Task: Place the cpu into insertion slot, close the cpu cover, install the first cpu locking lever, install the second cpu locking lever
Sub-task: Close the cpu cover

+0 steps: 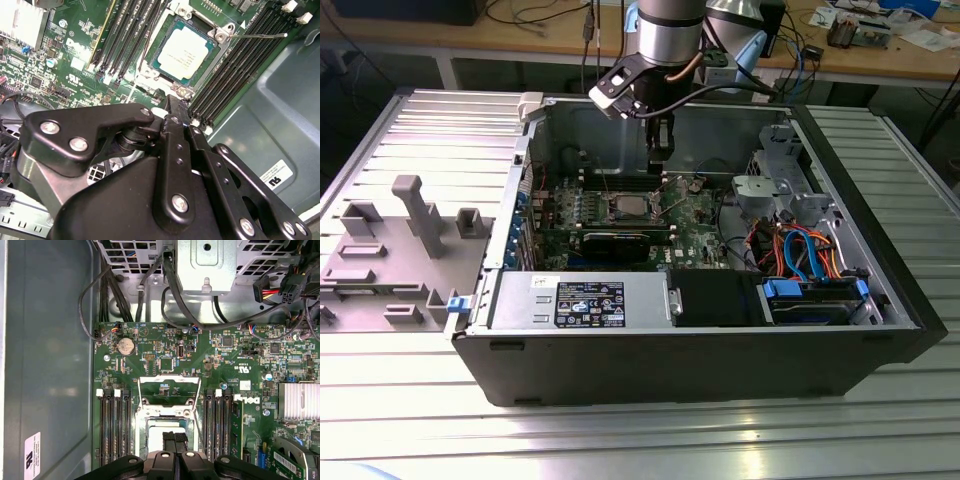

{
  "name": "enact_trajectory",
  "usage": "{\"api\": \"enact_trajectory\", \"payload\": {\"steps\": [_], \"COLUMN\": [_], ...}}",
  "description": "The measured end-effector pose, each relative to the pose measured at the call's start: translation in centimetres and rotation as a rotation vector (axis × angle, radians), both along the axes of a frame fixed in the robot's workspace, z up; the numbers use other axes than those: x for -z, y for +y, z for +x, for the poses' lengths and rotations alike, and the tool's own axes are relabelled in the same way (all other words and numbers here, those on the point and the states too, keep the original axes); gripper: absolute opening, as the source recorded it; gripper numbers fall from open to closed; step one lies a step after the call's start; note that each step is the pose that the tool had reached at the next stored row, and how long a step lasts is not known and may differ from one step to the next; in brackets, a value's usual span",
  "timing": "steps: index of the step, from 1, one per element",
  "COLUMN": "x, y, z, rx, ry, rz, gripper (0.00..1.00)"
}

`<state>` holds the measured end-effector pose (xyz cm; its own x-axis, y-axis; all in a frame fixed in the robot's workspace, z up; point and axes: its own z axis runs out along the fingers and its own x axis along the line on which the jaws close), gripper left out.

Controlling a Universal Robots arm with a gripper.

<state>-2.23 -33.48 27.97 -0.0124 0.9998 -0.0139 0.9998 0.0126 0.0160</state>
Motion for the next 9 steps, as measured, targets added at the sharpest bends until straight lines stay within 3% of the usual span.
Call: {"api": "enact_trajectory", "payload": {"steps": [9], "x": [-0.35], "y": [0.0], "z": [0.0], "rx": [0.0], "ry": [0.0], "rz": [0.0], "gripper": [0.11]}}
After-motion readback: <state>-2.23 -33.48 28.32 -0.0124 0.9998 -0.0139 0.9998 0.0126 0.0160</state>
